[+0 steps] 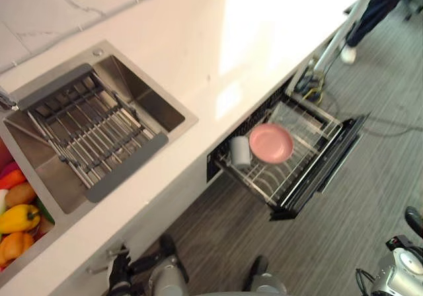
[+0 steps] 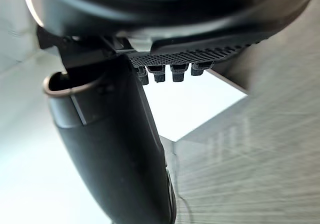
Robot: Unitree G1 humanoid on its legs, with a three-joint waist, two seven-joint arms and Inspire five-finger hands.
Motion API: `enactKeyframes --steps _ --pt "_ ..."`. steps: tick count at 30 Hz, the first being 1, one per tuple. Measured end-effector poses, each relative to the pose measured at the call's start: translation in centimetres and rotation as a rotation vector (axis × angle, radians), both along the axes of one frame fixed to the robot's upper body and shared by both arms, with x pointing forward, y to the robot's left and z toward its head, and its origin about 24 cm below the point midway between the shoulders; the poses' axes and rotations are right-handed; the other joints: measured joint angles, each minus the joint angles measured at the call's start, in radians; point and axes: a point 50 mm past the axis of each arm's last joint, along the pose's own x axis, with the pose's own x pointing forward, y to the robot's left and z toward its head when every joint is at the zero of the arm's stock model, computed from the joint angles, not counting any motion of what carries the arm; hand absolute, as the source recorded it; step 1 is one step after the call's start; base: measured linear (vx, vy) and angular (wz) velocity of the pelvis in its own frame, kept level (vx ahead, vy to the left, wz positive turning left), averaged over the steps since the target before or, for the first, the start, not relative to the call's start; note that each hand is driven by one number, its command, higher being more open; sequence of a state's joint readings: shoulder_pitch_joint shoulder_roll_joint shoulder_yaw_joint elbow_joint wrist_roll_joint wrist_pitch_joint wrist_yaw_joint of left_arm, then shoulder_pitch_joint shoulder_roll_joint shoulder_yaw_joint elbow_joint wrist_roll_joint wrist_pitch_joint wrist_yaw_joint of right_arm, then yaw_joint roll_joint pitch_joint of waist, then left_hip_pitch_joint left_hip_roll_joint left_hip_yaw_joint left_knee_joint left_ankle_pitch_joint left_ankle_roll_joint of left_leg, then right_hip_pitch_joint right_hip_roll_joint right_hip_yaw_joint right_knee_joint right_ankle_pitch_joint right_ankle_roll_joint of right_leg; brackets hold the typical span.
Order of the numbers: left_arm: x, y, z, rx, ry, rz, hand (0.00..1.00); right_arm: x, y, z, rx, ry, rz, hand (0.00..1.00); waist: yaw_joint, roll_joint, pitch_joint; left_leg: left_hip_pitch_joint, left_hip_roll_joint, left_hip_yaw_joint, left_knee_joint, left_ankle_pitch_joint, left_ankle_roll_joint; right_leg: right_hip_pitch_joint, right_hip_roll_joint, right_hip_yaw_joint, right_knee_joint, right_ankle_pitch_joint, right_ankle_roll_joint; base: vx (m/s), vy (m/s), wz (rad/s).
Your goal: Walk over to the sink, pick up the cup, carry it to the dishwasher, place the cup inside the dishwasher, then close the dishwasher door
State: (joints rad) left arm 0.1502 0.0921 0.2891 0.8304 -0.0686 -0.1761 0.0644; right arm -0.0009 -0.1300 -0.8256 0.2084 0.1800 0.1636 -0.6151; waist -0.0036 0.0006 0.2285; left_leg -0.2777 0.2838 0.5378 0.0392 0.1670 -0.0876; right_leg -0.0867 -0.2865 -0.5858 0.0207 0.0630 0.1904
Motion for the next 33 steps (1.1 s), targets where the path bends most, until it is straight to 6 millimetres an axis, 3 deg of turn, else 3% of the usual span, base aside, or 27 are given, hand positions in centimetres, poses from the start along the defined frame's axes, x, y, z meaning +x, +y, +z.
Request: enactKeyframes --steps 1,2,5,8,12,15,20,23,29,32,33 --pt "1.0 -0.8 0.1 -0.013 -0.016 -0.043 1.0 1.6 0.6 -0.1 0.055 -0.067 0.022 0.0 0.009 0.035 0.034 -0.016 0.008 0.002 -0.026 0.057 0.008 -0.04 0.008 0.007 0.024 0.01 -0.012 -0.11 0.028 -0.05" --pt "1.2 -1.0 0.1 -0.015 -0.019 -0.053 1.0 2.0 0.7 0.0 0.064 -0.081 0.03 0.0 0.01 0.04 0.042 -0.02 0.007 0.002 -0.031 0.06 0.011 -0.048 0.007 0.009 0.029 0.009 -0.013 -0.08 0.034 -0.06" --pt "3.6 -2.5 0.8 -0.036 -0.075 -0.118 1.0 6.1 1.5 1.5 0.114 -0.215 0.114 0.0 0.015 0.076 0.125 -0.048 -0.026 -0.001 -0.073 0.105 0.035 -0.114 -0.019 0.021 0.079 0.011 -0.015 -0.06 0.054 0.06" --pt "5.2 -3.8 1.1 -0.066 -0.108 -0.155 1.0 9.1 0.3 4.7 0.04 -0.299 0.198 0.0 0.027 0.097 0.193 -0.077 -0.075 -0.003 -0.093 0.119 0.057 -0.158 -0.065 0.035 0.099 0.018 -0.003 0.0 0.098 0.15" --pt "5.0 -4.6 0.8 -0.093 -0.104 -0.156 1.0 11.6 -2.2 10.0 -0.11 -0.36 0.311 0.0 0.051 0.158 0.228 -0.087 -0.129 -0.034 -0.109 0.119 0.068 -0.18 -0.108 0.061 0.096 0.031 0.018 0.05 0.073 0.07" --pt "5.0 -5.1 0.8 -0.102 -0.112 -0.169 1.0 12.4 -2.6 12.3 -0.204 -0.378 0.39 0.0 0.038 0.192 0.242 -0.089 -0.148 -0.083 -0.119 0.119 0.068 -0.184 -0.124 0.061 0.103 0.032 0.023 0.06 0.029 0.05" --pt "5.3 -6.8 1.0 -0.118 -0.144 -0.242 1.0 13.6 -2.4 14.0 -0.291 -0.333 0.459 0.0 0.023 0.214 0.241 -0.083 -0.19 -0.139 -0.124 0.118 0.067 -0.184 -0.172 0.051 0.158 0.011 0.041 0.02 0.041 0.19" --pt "4.9 -7.9 0.7 -0.158 -0.141 -0.229 1.0 14.3 -2.6 15.2 -0.346 -0.295 0.473 0.0 0.015 0.251 0.238 -0.065 -0.23 -0.213 -0.125 0.116 0.065 -0.142 -0.219 0.007 0.208 -0.021 0.059 -0.02 0.05 0.46" --pt "3.1 -7.4 -0.1 -0.221 -0.109 -0.152 1.0 17.4 -1.6 16.2 -0.362 -0.188 0.558 0.0 0.021 0.276 0.219 -0.022 -0.285 -0.356 -0.125 0.12 0.066 -0.017 -0.282 -0.121 0.313 -0.107 0.07 0.0 0.021 0.63" --pt "2.5 -7.6 -0.4 -0.269 -0.099 -0.151 1.0 19.2 -0.2 17.3 -0.42 -0.128 0.714 0.0 0.038 0.291 0.208 0.008 -0.302 -0.392 -0.125 0.128 0.073 0.04 -0.302 -0.162 0.347 -0.13 0.069 0.06 -0.032 0.39" --pt "2.4 -7.8 -0.5 -0.286 -0.095 -0.16 1.0 19.8 0.4 17.6 -0.448 -0.096 0.755 1.0 0.047 0.301 0.201 0.019 -0.307 -0.405 -0.125 0.129 0.073 0.064 -0.302 -0.166 0.351 -0.142 0.069 0.08 -0.069 0.4"
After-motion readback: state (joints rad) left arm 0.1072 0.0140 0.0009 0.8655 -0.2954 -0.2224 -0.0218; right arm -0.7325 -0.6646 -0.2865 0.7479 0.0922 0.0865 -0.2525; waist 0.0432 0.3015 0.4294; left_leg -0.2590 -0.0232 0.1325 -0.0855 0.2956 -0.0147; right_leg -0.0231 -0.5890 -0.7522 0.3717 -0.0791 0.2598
